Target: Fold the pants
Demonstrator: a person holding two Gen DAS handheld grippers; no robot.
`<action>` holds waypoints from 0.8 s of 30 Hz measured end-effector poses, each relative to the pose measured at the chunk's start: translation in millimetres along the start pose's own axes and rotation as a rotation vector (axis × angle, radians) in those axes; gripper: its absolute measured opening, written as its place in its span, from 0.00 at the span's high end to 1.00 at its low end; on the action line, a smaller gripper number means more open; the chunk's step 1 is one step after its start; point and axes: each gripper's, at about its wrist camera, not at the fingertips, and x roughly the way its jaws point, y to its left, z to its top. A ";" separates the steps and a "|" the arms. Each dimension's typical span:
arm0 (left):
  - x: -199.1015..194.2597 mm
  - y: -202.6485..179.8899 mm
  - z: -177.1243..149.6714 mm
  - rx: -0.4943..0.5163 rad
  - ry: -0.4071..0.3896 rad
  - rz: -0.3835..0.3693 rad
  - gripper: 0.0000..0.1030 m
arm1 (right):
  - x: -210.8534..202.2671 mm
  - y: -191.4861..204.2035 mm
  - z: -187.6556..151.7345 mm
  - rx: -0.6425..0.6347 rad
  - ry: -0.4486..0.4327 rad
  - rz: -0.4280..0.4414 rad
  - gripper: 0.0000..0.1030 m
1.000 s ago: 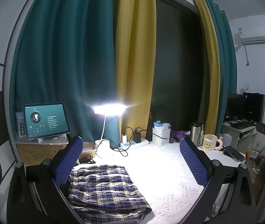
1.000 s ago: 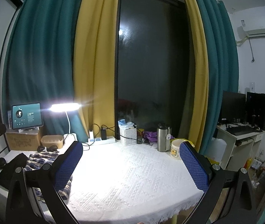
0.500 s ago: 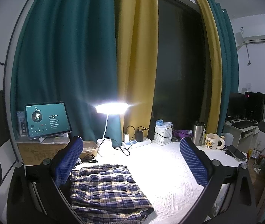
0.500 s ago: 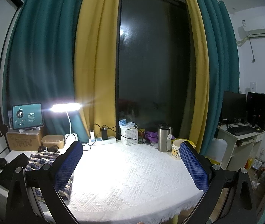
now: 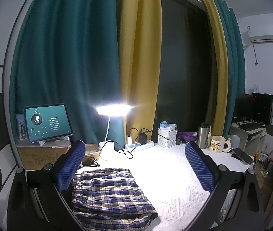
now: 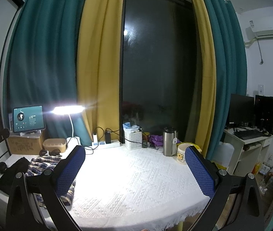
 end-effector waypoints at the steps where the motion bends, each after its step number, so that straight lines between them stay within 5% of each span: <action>1: -0.9 0.1 0.1 0.000 -0.001 0.000 0.01 | 0.2 0.0 0.1 0.000 0.000 0.000 0.00; 24: -1.1 -6.3 2.5 0.005 0.010 -0.011 0.01 | -0.5 -1.7 -3.2 -0.008 0.005 0.000 0.00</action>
